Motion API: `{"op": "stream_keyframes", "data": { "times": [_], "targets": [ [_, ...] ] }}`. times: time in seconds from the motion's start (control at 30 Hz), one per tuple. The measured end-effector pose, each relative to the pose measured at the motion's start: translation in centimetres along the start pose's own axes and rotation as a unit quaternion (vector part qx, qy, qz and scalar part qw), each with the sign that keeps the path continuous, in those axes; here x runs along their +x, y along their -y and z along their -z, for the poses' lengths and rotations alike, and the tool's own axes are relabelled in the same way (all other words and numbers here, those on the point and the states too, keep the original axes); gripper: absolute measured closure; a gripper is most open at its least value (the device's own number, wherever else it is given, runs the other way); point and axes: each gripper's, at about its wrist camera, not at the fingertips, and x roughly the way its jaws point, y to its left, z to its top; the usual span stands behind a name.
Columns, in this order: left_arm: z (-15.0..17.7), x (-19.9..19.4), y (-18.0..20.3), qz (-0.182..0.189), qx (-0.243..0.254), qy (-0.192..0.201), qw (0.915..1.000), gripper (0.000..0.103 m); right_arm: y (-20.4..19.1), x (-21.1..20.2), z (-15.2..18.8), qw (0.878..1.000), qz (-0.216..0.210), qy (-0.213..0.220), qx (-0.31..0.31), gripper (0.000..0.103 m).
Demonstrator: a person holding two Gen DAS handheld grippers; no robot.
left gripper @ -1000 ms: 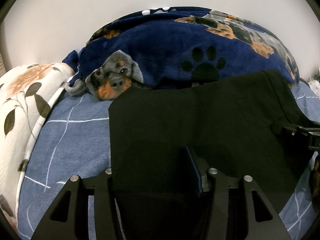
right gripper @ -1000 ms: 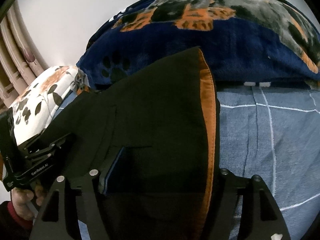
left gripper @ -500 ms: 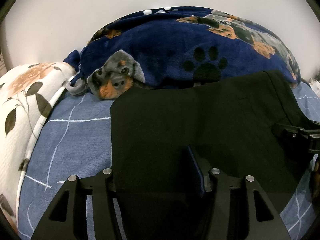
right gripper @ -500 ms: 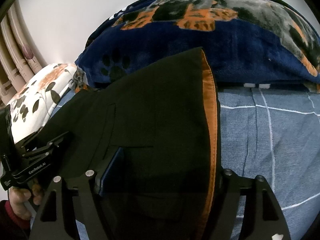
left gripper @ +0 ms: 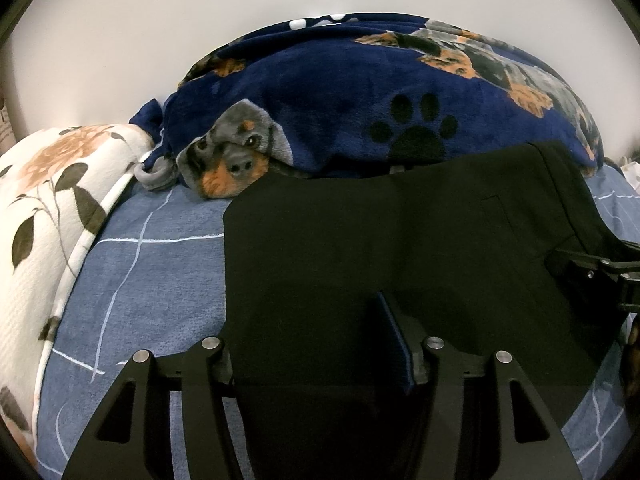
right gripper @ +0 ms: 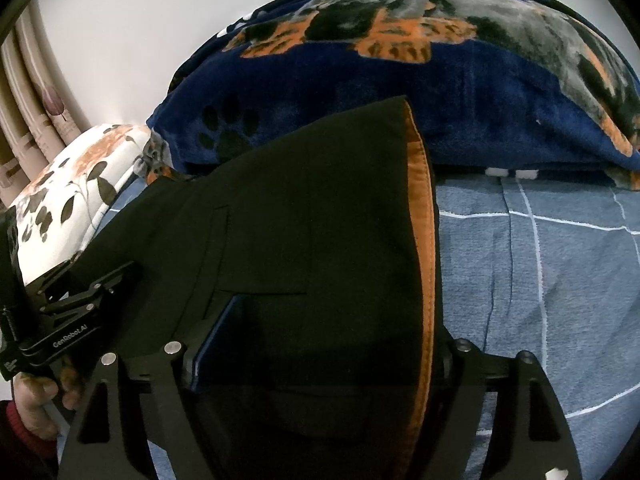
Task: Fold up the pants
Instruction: 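Hold the folded pants flat with the left tool while the right tool grips the fold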
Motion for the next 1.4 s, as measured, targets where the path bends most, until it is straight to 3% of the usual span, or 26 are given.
{"op": "stream_keyframes", "data": {
  "times": [1.4],
  "targets": [
    [0.07, -0.02, -0.21, -0.005, 0.000, 0.000, 1.0000, 0.042, -0.03, 0.28, -0.02, 1.000, 0.011, -0.004, -0.007, 0.016]
  ]
}}
